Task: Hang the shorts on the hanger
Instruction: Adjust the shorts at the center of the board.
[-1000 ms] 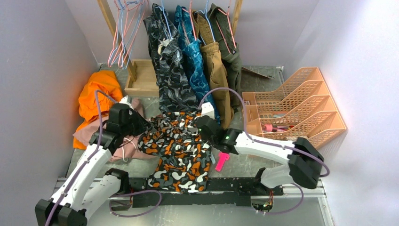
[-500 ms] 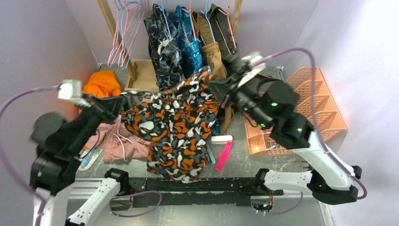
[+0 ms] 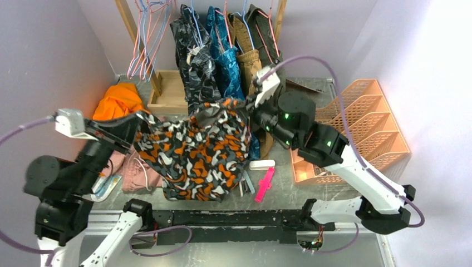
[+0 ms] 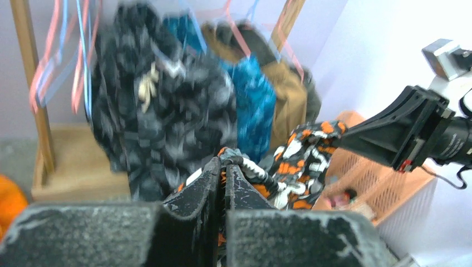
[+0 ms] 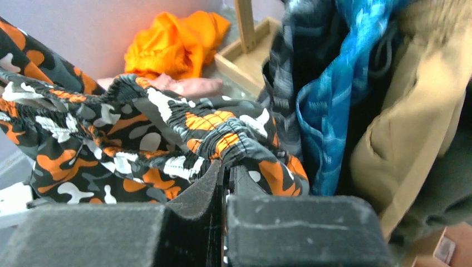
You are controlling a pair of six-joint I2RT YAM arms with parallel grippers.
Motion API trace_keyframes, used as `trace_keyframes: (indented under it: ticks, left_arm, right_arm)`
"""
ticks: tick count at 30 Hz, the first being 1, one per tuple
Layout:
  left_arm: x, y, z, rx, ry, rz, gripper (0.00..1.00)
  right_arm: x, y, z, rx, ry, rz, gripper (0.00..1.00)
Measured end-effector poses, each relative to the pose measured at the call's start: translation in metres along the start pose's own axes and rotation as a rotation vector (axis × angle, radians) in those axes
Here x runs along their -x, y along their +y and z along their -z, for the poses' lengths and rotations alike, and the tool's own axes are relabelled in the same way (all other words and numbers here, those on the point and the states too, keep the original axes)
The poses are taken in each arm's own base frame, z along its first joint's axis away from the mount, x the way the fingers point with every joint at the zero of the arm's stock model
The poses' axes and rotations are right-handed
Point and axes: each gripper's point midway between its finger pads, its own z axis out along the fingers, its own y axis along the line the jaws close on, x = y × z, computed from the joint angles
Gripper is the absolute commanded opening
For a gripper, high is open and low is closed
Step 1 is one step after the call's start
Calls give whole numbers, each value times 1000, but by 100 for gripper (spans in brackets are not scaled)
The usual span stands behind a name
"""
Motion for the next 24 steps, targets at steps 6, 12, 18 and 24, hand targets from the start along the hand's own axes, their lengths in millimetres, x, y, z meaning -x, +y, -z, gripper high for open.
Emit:
trace_keyframes:
  ticks: [6,12,18,24]
  left_arm:
    - [144,-60,-8,-124,-276,-113,7]
    - [215,-122,55,-347,-534,-217,7]
    - [171,-106,60,-336,-483,-210,7]
    - [119,-61,13,-189,-326,-153,7]
  right_arm:
    - [176,47,40,249,-369,-33,0]
    - [263,67,183,538,-772,-5,0]
    - [199,59,134,453,-617,-21,0]
    - [108,39,42,245,-320,-26,0]
